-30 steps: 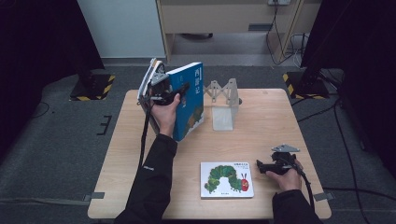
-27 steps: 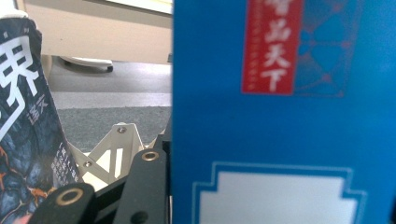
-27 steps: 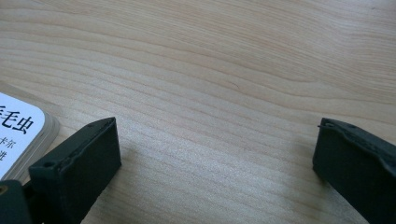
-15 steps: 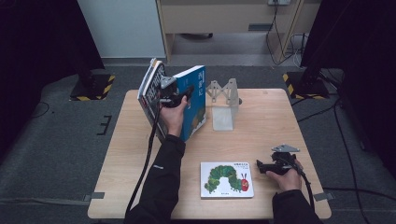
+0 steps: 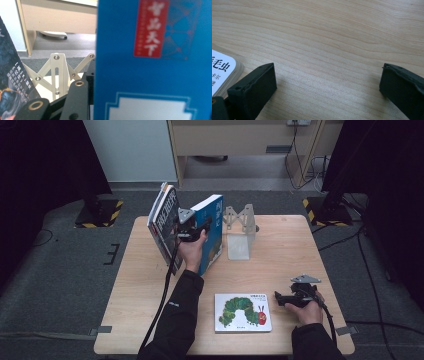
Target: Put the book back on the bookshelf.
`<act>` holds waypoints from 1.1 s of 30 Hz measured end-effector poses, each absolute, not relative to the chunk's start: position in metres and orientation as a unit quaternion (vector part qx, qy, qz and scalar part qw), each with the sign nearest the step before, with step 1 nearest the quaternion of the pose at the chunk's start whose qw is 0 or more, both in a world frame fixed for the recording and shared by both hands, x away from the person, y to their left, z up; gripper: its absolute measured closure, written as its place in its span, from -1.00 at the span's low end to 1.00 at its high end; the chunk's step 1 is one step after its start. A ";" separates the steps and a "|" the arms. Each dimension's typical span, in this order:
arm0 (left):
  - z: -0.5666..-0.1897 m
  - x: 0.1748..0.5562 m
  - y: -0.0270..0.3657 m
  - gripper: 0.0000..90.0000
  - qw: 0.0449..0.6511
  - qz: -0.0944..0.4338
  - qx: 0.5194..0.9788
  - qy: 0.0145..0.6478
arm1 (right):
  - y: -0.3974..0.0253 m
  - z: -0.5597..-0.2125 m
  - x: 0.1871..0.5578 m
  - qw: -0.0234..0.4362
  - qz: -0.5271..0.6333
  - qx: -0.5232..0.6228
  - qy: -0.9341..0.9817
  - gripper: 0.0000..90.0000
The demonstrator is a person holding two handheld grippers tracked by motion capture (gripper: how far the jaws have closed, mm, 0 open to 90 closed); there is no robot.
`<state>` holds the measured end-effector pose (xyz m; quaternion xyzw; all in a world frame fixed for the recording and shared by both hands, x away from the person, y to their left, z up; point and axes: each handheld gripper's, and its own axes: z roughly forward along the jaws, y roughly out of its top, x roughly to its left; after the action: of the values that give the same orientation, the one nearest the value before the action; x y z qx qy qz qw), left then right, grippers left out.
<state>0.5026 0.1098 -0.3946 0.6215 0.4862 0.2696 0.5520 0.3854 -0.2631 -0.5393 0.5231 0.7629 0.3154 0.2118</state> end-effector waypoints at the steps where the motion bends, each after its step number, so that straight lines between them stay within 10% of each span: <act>1: -0.395 0.500 0.108 0.31 0.554 0.271 0.618 0.487 | -0.263 -0.539 0.385 0.212 0.315 0.522 0.763 -0.97; 33: -0.420 0.434 0.108 0.32 0.570 0.285 0.633 0.439 | -0.263 -0.539 0.385 0.213 0.315 0.524 0.762 -0.97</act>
<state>0.4339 0.1081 -0.4200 0.6328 0.4392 0.2851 0.5704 0.3852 -0.2627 -0.5395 0.5240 0.7619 0.3153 0.2135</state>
